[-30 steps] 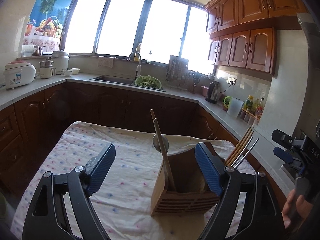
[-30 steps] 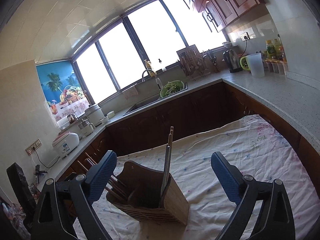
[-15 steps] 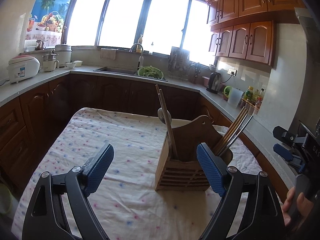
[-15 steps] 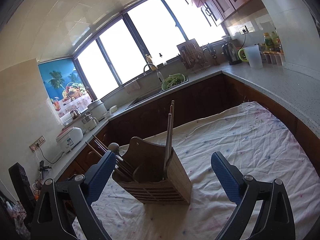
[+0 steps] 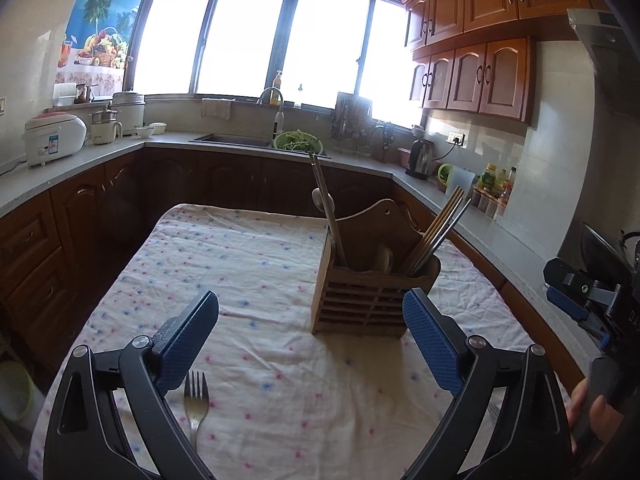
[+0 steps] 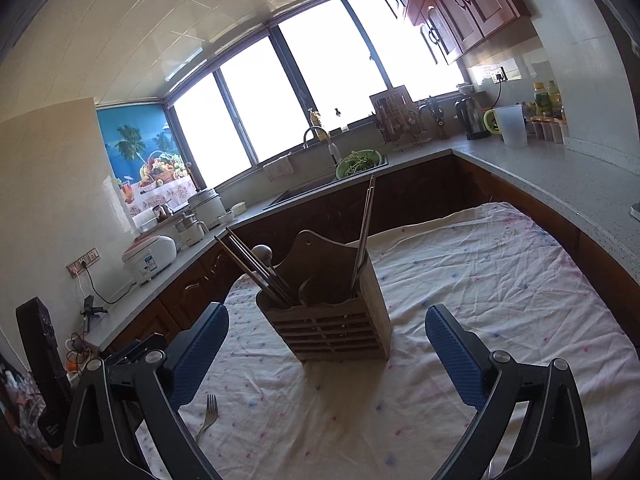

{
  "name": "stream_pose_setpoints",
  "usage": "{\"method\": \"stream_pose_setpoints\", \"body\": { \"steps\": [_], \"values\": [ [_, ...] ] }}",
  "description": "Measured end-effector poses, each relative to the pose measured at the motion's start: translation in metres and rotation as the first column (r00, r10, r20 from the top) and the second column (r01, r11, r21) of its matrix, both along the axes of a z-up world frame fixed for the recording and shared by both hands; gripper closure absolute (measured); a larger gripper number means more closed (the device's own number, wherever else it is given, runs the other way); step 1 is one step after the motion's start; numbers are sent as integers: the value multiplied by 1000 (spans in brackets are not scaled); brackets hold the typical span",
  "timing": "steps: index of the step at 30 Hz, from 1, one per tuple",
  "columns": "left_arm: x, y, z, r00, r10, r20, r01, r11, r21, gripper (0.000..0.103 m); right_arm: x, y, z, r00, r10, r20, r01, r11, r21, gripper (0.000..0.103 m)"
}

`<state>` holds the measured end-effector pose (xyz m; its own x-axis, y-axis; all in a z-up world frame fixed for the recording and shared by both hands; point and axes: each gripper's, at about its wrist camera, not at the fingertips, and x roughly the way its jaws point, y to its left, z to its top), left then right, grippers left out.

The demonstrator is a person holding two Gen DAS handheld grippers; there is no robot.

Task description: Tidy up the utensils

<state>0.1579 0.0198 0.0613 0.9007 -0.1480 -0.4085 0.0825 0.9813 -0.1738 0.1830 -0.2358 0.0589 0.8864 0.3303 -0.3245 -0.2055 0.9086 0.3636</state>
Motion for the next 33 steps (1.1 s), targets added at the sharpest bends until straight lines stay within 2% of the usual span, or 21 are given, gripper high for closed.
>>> {"method": "stream_pose_setpoints", "body": {
  "steps": [6,11,13,17,25,28,33],
  "values": [
    [-25,-2,8,1000,-20,10,19,999,31,4,-29,13,12,999,28,36,-26,997,-77,3],
    [-50,1,26,998,-19,58,18,999,32,0,-61,19,45,989,23,145,-2,990,-140,0],
    [-60,0,25,997,0,76,-4,999,52,0,-73,20,48,984,13,177,15,987,-158,0],
    [-75,-2,1,997,14,81,-20,997,72,0,-87,24,24,980,-12,198,48,983,-179,0],
    [-87,-8,-51,997,62,45,-67,990,125,0,-98,38,-48,993,-21,114,48,969,-243,0],
    [-92,-8,-66,996,82,40,-87,986,140,0,-101,41,-64,996,-20,88,42,967,-251,0],
    [-96,-11,-84,997,78,15,-79,984,162,0,-111,43,-76,995,-20,96,46,960,-276,0]
  ]
}}
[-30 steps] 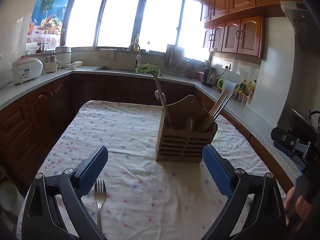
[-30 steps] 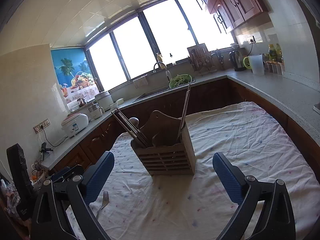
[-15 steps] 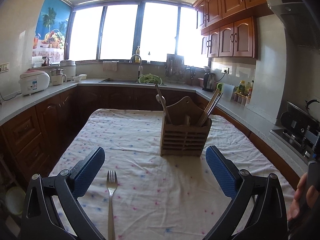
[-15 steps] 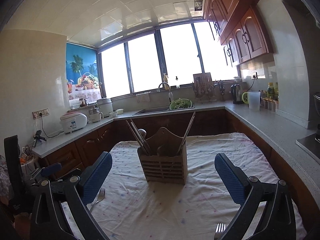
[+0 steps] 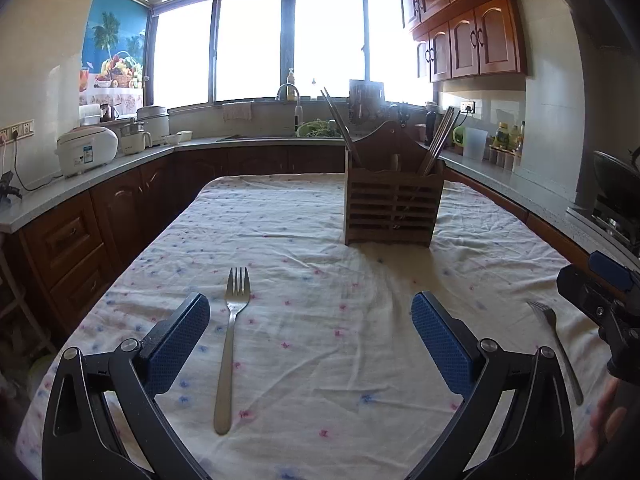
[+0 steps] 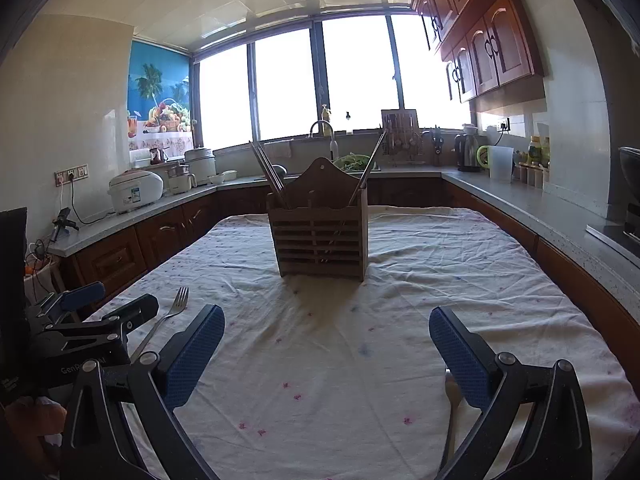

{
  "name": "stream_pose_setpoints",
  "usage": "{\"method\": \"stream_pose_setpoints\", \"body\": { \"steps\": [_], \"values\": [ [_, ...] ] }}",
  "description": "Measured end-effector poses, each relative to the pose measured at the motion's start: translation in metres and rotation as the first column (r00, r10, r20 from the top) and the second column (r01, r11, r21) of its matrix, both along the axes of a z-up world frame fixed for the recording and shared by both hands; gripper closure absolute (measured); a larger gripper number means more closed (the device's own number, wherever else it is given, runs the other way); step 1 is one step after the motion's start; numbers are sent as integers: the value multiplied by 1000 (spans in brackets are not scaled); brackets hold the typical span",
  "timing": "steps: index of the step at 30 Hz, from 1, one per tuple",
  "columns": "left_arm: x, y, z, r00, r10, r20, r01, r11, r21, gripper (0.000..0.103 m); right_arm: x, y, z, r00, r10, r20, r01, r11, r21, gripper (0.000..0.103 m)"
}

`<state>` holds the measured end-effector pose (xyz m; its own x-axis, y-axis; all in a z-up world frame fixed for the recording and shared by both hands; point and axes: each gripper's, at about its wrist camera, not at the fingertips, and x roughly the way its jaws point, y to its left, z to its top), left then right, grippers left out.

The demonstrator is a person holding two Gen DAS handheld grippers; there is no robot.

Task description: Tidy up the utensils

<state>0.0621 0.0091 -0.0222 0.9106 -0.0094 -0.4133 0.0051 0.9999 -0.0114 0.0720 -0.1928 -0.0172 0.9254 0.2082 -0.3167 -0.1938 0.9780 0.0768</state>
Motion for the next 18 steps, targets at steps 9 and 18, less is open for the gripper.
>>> {"method": "stream_pose_setpoints", "body": {
  "steps": [9,18],
  "values": [
    [-4,0,-1,1000,0,-3,0,1000,1,0,-3,-8,-5,1000,-21,-5,21,999,25,0],
    [-11,-8,6,1000,-8,8,8,1000,29,0,-9,-10,-4,1000,-24,19,24,999,29,0]
  ]
}}
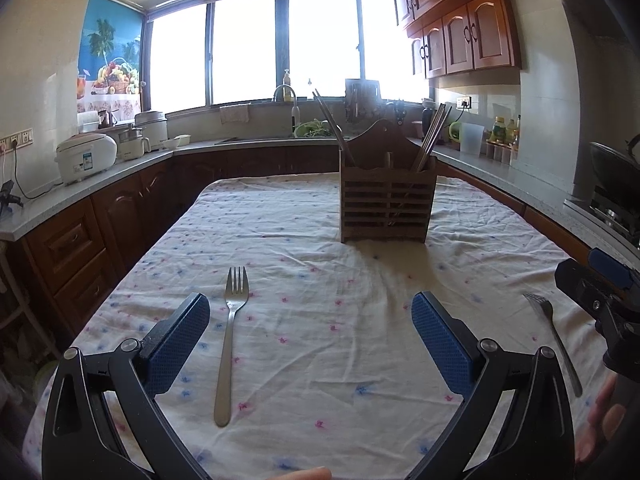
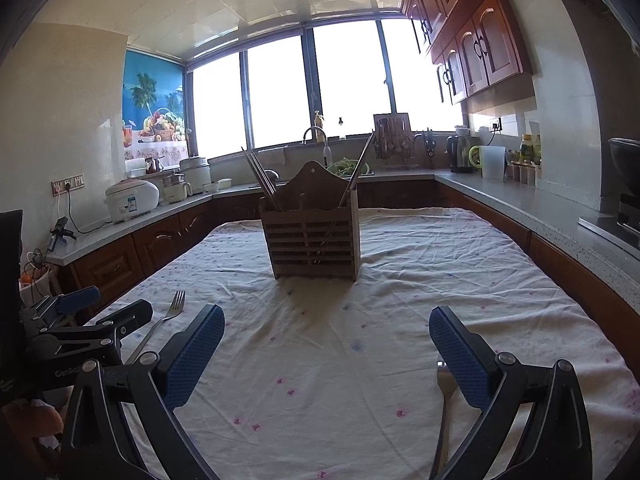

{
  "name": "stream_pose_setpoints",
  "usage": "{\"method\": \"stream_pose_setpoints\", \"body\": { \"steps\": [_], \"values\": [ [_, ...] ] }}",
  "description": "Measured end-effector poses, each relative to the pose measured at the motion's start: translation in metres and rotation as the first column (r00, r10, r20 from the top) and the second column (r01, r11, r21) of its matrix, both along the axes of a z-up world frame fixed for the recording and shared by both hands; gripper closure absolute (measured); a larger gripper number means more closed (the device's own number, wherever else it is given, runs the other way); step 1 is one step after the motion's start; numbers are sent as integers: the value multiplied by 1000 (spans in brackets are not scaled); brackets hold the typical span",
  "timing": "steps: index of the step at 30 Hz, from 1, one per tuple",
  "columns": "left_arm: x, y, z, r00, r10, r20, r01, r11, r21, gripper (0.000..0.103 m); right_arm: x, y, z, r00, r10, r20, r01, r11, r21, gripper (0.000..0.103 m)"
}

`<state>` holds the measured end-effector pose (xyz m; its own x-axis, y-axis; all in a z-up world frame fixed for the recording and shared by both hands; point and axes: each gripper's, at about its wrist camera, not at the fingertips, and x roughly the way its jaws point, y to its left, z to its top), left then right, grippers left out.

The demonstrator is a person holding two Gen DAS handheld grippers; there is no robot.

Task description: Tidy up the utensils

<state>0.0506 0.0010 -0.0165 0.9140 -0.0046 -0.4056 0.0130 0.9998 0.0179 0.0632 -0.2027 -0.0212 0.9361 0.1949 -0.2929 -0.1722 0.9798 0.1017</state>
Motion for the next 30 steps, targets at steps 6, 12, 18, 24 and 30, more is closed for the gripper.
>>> {"method": "stream_pose_setpoints", "body": {
  "steps": [6,12,18,24,30],
  "values": [
    [-3,-2,3,1000,2,8,-2,1000,5,0,-1,-2,0,1000,-4,3,4,1000,6,0],
    [-5,-2,4,1000,5,16,-5,1000,6,0,-3,-1,0,1000,-3,8,3,1000,3,0],
    [-7,-1,6,1000,14,24,-14,1000,8,0,-3,0,1,1000,1,6,-1,1000,0,0],
    [-6,-1,7,999,16,29,-17,1000,9,0,-3,2,2,1000,7,10,-7,1000,-3,0],
    [-7,-1,7,999,16,33,-16,1000,10,0,-3,2,1,1000,9,10,-9,1000,-7,0]
  ]
}}
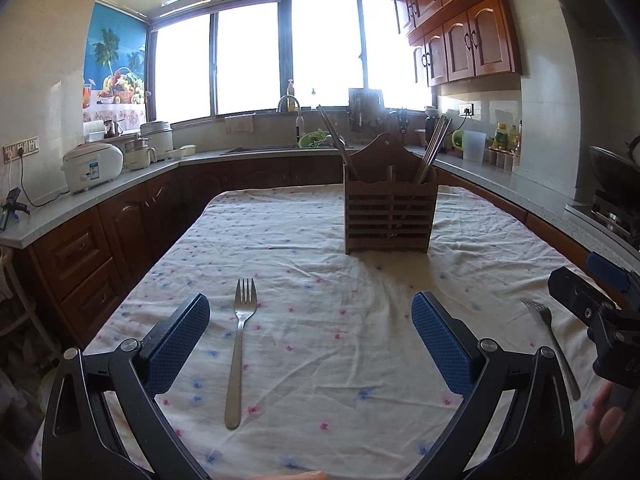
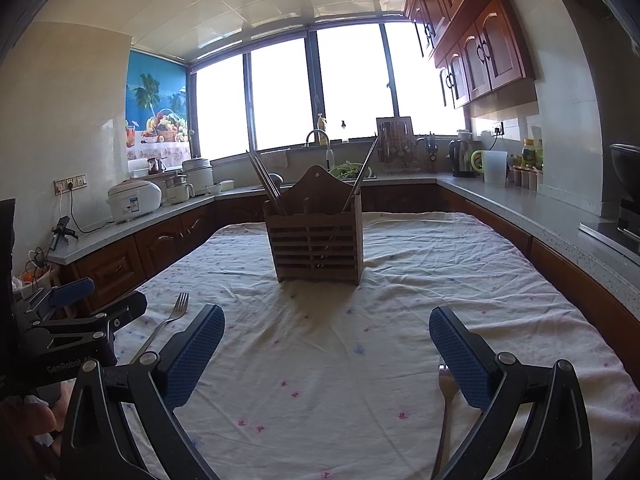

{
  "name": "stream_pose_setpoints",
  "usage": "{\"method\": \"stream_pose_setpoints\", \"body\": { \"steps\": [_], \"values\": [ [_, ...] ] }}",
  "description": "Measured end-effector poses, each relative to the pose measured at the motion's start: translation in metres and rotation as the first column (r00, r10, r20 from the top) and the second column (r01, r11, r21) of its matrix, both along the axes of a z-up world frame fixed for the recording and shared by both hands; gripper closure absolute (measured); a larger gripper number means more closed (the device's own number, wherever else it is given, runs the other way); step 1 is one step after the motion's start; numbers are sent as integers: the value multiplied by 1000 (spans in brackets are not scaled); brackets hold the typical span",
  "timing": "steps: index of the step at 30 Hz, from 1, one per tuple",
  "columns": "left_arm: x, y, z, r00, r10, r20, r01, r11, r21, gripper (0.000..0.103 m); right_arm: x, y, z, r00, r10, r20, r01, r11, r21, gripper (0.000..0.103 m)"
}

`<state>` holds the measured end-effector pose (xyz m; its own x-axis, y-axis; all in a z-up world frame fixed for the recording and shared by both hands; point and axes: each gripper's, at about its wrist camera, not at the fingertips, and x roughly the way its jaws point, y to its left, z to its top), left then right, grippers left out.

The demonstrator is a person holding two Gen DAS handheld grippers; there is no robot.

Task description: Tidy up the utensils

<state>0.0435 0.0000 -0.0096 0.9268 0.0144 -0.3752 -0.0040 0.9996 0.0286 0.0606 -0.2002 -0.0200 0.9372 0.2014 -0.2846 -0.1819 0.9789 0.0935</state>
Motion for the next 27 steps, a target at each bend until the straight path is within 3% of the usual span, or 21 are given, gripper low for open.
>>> {"method": "stream_pose_setpoints", "body": {
  "steps": [27],
  "values": [
    [-5,0,3,1000,6,12,-6,1000,11,0,-5,2,3,1000,-1,13,1,1000,4,0]
  ]
}}
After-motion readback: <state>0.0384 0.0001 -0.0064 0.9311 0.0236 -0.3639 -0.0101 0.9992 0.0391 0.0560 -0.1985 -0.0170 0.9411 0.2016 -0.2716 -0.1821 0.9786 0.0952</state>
